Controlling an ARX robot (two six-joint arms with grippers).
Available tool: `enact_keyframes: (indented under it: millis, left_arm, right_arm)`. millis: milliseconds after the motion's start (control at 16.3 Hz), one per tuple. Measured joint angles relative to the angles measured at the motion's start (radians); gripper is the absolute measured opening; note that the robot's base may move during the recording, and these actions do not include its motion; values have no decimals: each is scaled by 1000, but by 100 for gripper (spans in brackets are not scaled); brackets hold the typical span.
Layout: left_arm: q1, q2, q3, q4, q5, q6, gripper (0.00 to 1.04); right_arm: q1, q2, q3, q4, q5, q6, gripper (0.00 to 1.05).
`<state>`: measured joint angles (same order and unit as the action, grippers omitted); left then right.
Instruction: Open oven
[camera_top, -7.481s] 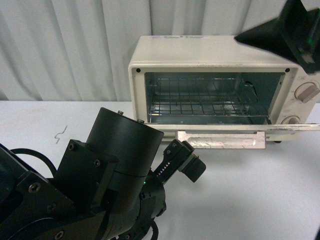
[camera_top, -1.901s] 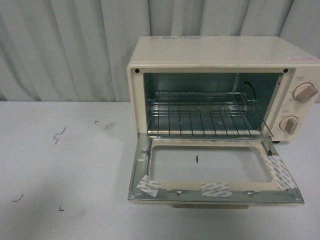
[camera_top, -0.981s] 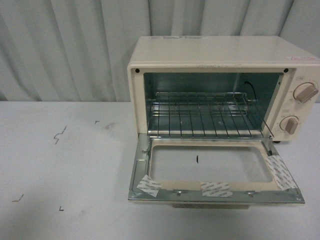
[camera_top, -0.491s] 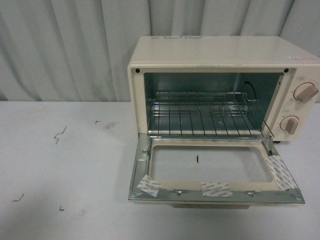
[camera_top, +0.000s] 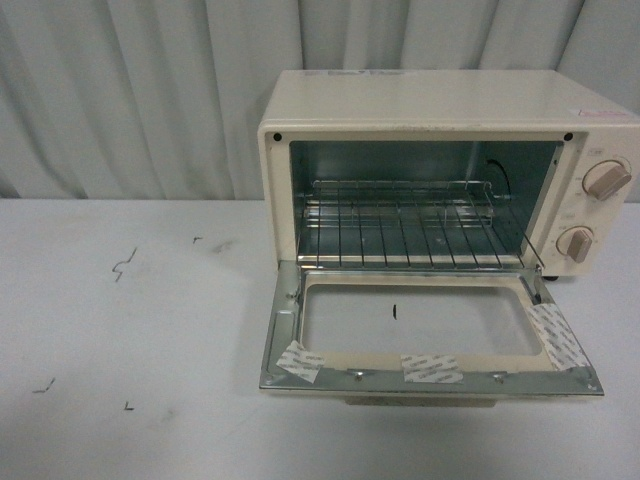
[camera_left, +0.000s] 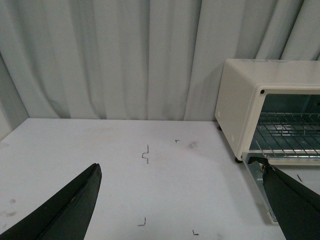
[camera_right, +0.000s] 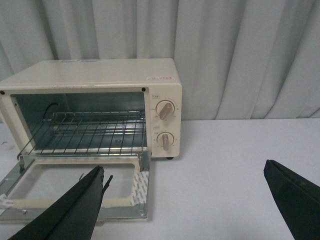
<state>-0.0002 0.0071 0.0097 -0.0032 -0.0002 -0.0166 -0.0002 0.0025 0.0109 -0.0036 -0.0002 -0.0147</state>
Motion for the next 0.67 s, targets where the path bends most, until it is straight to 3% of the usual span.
enact_keyframes:
  millis: [675]
  left_arm:
    - [0,0,0,-2,-2,0,98]
  right_arm:
    - [0,2,0,-2,0,0,98]
